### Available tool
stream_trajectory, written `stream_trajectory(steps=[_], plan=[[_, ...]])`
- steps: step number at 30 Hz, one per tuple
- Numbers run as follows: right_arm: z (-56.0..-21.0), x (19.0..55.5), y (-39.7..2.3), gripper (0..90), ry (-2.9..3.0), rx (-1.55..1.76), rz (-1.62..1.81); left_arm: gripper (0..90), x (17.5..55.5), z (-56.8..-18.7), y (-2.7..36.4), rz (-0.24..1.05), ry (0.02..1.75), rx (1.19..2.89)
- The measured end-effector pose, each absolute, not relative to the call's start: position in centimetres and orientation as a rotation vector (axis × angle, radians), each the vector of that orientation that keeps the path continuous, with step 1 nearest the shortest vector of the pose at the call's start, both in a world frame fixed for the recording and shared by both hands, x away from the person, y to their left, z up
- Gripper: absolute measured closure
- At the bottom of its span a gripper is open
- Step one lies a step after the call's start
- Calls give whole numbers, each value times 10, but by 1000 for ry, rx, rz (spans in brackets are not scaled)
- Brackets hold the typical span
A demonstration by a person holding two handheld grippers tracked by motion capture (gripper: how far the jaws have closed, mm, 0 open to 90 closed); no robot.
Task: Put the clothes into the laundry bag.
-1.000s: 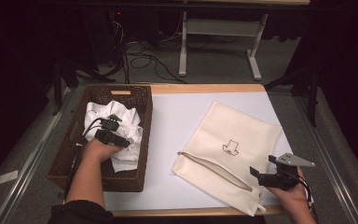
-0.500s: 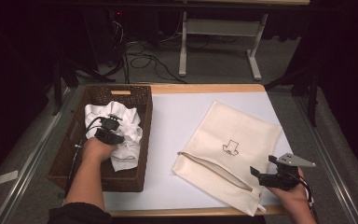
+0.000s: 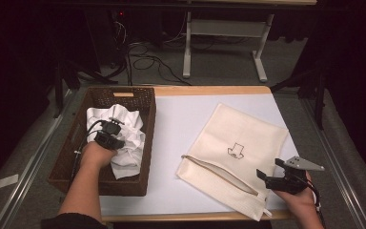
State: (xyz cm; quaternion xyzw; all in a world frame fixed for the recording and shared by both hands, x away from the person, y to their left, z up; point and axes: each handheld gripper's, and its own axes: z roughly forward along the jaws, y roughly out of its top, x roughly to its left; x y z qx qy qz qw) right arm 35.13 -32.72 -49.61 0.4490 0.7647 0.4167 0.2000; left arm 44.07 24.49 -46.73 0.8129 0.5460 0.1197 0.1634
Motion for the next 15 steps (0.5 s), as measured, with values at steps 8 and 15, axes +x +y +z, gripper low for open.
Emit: stream_trajectory(steps=[8, 15], plan=[[-494, 350, -326, 96, 2135, 1241, 1169, 831, 417, -465, 236, 130, 1436, 2451], [-494, 350, -327, 97, 2134, 1256, 1169, 290, 419, -457, 245, 473, 1571, 2327]])
